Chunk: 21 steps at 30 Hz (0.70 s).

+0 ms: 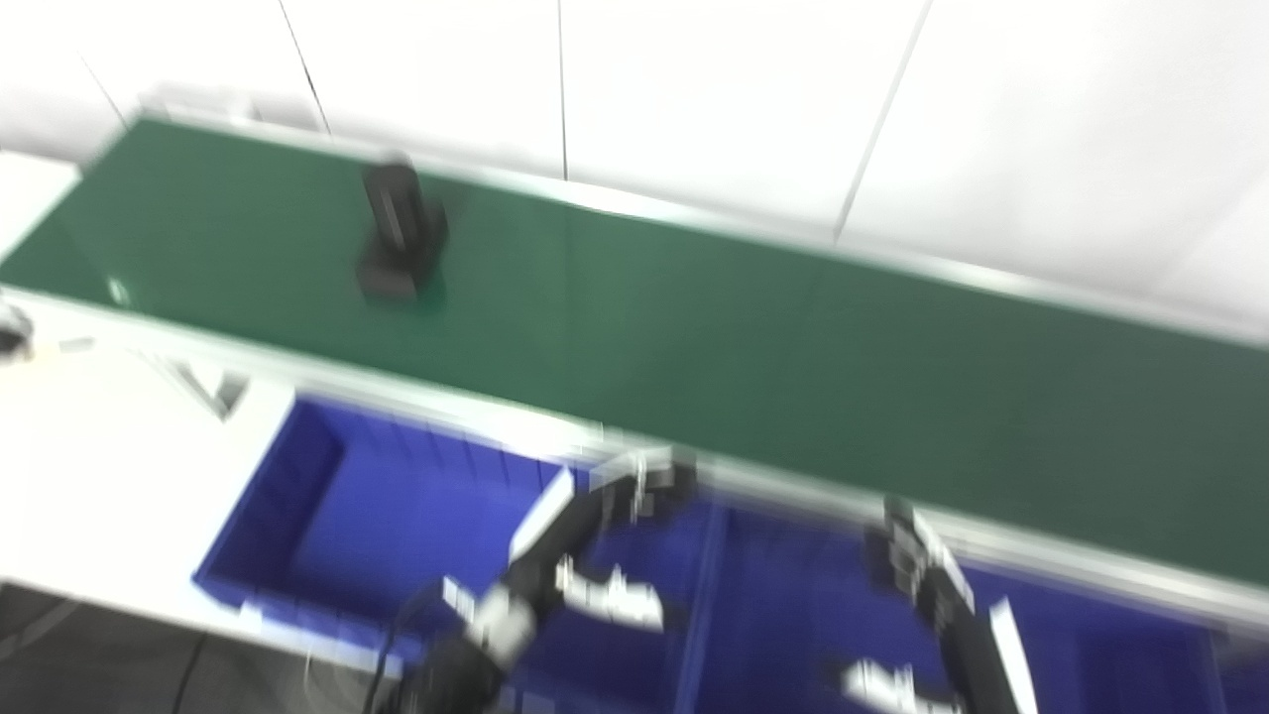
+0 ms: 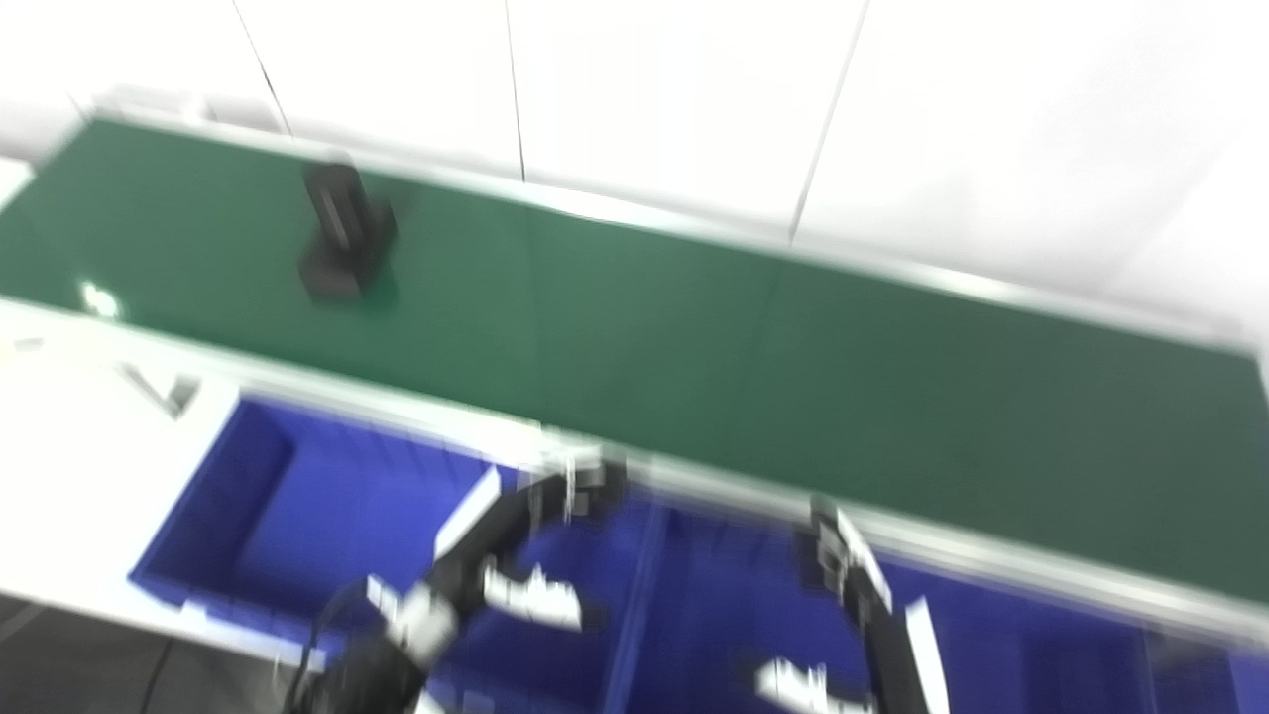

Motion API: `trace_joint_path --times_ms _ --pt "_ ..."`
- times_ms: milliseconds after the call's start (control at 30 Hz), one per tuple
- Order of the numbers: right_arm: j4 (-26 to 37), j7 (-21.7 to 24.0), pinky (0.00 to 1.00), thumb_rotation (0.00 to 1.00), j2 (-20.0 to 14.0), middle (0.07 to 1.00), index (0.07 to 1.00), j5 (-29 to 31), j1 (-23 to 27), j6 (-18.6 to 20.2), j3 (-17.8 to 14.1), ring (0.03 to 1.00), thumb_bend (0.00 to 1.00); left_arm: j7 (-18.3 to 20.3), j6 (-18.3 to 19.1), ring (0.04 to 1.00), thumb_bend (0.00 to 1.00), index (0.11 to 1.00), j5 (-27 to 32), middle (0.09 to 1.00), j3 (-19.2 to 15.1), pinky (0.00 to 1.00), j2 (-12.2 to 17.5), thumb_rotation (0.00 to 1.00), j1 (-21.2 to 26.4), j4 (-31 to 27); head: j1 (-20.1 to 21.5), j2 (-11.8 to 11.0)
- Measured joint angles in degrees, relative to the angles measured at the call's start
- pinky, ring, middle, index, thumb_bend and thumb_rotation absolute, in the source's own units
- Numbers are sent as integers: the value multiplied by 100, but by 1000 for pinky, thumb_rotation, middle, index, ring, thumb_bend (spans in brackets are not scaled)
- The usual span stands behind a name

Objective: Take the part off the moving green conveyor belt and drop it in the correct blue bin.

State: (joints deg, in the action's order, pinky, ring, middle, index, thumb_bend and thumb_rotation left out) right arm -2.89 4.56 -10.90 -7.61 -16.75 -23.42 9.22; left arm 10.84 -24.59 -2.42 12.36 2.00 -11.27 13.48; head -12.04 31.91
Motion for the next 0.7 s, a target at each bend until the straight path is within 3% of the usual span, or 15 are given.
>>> trace_joint_path --times_ms 133,200,500,700 --pt "-109 -4 706 295 -17 830 904 -9 0 -6 2 789 773 -64 0 751 833 803 -16 779 44 693 13 201 9 78 18 -54" --pt "-129 -15 694 295 -18 825 899 -23 1 -6 4 783 783 -127 0 750 838 800 -22 779 81 693 41 197 20 144 53 -229" --pt "-362 -45 681 265 -32 818 893 -9 67 -11 76 775 810 -383 -1 727 858 781 -122 766 272 669 141 183 93 364 36 -625" --pt "-413 -89 687 250 -83 814 892 -1 130 -12 101 773 820 -515 -2 713 876 770 -122 758 368 649 155 176 216 524 44 -669"
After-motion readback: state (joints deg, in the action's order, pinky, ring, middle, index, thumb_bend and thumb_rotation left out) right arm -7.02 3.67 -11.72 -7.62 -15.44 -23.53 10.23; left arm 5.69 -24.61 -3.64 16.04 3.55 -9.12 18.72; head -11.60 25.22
